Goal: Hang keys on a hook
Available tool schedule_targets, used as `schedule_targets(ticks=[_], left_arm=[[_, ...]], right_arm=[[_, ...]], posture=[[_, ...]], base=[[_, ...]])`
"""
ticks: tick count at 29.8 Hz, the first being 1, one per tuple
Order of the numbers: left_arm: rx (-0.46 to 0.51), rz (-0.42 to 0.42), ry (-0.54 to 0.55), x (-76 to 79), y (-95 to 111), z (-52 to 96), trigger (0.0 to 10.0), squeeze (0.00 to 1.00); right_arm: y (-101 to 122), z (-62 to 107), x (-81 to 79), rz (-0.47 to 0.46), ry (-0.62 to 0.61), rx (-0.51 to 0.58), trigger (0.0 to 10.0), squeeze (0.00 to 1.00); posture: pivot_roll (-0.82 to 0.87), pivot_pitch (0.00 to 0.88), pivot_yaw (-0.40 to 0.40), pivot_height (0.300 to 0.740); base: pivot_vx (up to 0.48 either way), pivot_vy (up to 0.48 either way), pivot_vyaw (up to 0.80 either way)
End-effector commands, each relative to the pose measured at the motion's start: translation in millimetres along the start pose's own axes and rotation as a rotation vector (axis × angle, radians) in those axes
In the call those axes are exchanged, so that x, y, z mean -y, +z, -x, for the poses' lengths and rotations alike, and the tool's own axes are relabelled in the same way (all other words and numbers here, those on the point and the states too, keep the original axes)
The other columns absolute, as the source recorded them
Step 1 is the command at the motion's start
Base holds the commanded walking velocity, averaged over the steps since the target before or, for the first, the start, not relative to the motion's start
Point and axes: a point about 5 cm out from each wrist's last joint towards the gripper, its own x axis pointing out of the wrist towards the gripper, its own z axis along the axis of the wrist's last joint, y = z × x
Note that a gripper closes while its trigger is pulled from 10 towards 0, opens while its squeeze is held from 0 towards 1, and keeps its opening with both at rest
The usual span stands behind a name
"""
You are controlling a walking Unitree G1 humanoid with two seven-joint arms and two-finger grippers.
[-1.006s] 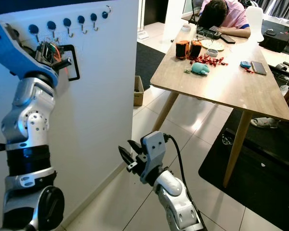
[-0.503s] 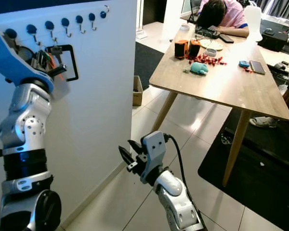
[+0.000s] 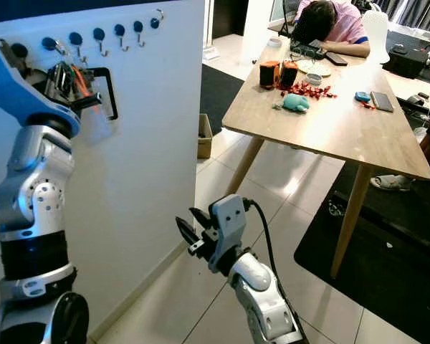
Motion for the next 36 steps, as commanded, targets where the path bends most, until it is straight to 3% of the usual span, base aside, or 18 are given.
schedule_targets(ticks=[1,26,29,31,36], left_arm=[[0.019,-0.029,-0.016,-0.4,3.8,1.1,10.0,0.00],[0.025,-0.068,-0.006,-2.5,5.1,2.5,10.0,0.00],[0.030,-0.094,-0.017,-0.4,4.2,3.8,10.0,0.00],[0.053,-0.135,-0.049,9.5,4.1,5.7,10.0,0.00],[0.072,-0.146,-0.076,20.2,5.1,7.2,10.0,0.00]], right_arm=[[-3.6,2.4,1.3,-0.006,-0.003,-0.017,10.0,0.00],[-4.6,2.1,0.4,-0.009,0.001,-0.023,10.0,0.00],[-4.7,2.0,0.7,-0.007,0.001,-0.024,10.0,0.00],[-2.7,1.4,7.0,0.004,-0.006,-0.024,10.0,0.00],[0.3,0.3,13.1,0.020,-0.008,-0.023,10.0,0.00]], posture=[[0.13,0.127,-0.064,0.740],[0.13,0.137,-0.067,0.740],[0.13,0.137,-0.067,0.740],[0.12,0.133,-0.092,0.740],[0.12,0.137,-0.105,0.740]], base=[[0.000,0.000,0.00],[0.000,0.000,0.00],[0.000,0.000,0.00],[0.000,0.000,0.00],[0.000,0.000,0.00]])
